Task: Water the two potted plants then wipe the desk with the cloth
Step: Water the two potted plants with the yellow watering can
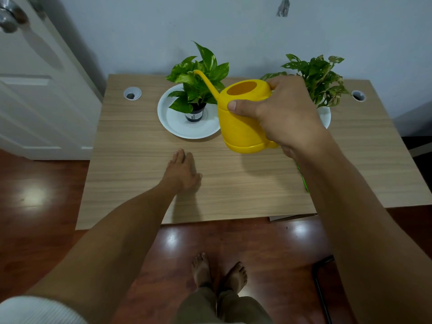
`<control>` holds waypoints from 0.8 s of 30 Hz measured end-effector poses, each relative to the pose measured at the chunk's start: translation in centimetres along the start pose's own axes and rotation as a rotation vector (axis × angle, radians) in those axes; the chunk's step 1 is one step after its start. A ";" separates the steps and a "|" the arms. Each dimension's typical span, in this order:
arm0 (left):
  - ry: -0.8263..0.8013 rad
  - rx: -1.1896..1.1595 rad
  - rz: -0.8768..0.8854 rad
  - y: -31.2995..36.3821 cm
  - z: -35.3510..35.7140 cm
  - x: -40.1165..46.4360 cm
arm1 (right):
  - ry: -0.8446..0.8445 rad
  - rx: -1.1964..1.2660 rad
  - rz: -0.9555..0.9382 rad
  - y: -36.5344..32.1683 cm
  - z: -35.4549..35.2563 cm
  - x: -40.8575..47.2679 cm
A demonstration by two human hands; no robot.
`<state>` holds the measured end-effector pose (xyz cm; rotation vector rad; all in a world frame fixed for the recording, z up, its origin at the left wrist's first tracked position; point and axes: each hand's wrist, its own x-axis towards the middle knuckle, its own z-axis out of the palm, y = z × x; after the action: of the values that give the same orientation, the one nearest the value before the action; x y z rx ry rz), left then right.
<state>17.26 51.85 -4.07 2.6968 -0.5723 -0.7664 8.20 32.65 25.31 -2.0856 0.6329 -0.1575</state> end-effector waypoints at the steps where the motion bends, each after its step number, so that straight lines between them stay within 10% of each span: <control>1: 0.002 0.000 0.001 0.0 0.0 0.0 | -0.007 0.003 -0.005 0.0 0.1 0.0; 24: -0.041 0.060 0.018 1.3 0.0 1.2 | 0.048 0.196 -0.047 3.4 1.8 0.2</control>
<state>17.78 50.14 -4.12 2.7319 -0.6387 -0.8146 7.67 32.36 21.49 -1.9129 0.5743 -0.2857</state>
